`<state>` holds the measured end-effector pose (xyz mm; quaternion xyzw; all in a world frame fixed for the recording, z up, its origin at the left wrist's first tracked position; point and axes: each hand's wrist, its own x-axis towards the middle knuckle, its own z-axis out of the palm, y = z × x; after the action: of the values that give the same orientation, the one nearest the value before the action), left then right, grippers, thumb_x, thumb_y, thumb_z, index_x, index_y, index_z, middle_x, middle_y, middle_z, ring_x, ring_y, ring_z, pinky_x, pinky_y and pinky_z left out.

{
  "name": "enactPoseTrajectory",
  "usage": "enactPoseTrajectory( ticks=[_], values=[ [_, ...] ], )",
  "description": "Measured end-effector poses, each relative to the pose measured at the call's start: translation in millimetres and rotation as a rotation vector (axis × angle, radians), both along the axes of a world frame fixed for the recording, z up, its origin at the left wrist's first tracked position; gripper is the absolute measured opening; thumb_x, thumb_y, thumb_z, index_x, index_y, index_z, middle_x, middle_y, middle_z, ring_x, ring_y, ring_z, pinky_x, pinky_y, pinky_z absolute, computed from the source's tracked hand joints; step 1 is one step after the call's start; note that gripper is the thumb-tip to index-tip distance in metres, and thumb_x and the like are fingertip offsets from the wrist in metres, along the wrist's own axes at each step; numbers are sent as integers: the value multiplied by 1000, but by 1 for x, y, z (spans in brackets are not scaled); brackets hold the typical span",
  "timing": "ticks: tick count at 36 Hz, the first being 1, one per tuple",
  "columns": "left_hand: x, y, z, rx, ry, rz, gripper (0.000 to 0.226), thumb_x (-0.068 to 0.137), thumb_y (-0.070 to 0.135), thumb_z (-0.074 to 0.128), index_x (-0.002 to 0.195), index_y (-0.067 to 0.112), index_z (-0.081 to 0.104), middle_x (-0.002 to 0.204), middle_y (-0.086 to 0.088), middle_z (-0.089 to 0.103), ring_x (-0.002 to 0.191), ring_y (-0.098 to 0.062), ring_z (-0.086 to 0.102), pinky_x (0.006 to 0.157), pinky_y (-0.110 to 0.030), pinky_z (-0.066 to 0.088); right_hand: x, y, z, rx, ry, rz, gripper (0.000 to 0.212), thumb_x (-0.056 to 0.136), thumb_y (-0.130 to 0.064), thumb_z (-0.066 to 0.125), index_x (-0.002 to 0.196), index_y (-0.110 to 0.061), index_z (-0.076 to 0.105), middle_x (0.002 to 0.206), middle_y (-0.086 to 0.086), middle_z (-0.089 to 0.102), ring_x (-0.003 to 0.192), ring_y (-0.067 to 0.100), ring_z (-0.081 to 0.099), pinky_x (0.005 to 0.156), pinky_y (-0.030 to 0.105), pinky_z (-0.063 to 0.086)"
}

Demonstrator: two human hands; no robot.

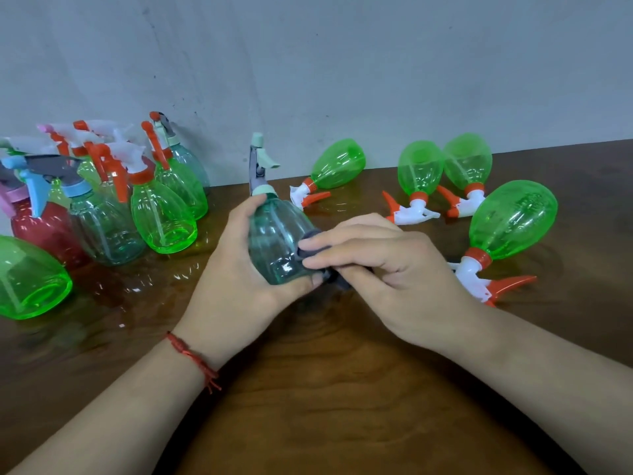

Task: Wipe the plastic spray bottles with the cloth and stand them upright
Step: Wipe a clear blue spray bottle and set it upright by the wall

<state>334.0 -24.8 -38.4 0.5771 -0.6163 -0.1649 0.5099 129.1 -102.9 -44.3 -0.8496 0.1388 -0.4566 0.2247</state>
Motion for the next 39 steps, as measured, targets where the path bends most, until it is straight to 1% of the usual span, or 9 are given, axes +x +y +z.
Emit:
enactPoseTrajectory(
  ticks=[3,6,9,13,16,21,30,34,39],
  values=[
    [-4,1,1,2,-24,-43,113,65,25,102,158,33,38,143,16,61,128,-2,64,109,-26,53,-1,-4,0,61,-44,-21,35,100,9,64,115,-17,82,128,-11,75,126,18,65,108,38,51],
    [-10,5,0,24,-9,-170,112,65,23,101,158,32,39,149,16,58,137,-11,61,114,-40,52,-1,-11,4,327,-188,31,34,101,13,58,116,-10,80,130,-4,75,131,16,65,115,37,49],
    [-19,10,1,40,70,-293,112,67,9,97,160,24,36,151,11,59,138,-16,61,112,-34,53,0,-15,8,579,-352,118,33,102,14,55,116,-8,77,128,1,76,129,14,67,111,29,50],
    [-21,11,2,62,108,-346,113,70,5,94,163,25,33,151,7,61,137,-18,63,111,-34,53,-1,-17,8,737,-476,230,33,102,11,55,116,-11,75,127,6,77,129,20,67,115,39,49],
    [-16,9,2,83,-42,-305,118,69,21,99,164,36,30,154,17,55,138,-11,61,115,-37,51,-2,-18,8,694,-462,197,33,101,14,55,113,-9,76,125,5,77,127,17,68,112,33,50],
    [-11,8,0,34,-221,-232,119,66,32,102,162,31,31,154,22,51,143,-6,54,120,-33,45,-5,-17,6,507,-299,118,33,101,17,54,116,-2,76,129,6,75,129,16,66,110,29,51],
    [1,-1,-5,-45,-121,1,118,63,45,104,159,35,37,153,8,55,137,-11,60,116,-38,50,-4,-5,3,250,-111,56,37,98,14,61,112,-12,82,127,-4,76,127,21,67,110,47,52],
    [12,-5,-6,-4,-119,108,122,54,65,94,158,41,36,150,7,58,133,-11,62,115,-40,50,-1,3,3,28,18,27,36,97,10,65,111,-18,83,125,-9,76,123,17,65,107,37,52],
    [12,-6,-8,14,-128,95,119,57,63,95,158,45,35,149,8,58,135,-12,61,115,-40,50,-1,2,2,-35,9,-13,34,100,8,65,116,-16,82,128,-8,75,124,16,65,106,34,52]
  ],
)
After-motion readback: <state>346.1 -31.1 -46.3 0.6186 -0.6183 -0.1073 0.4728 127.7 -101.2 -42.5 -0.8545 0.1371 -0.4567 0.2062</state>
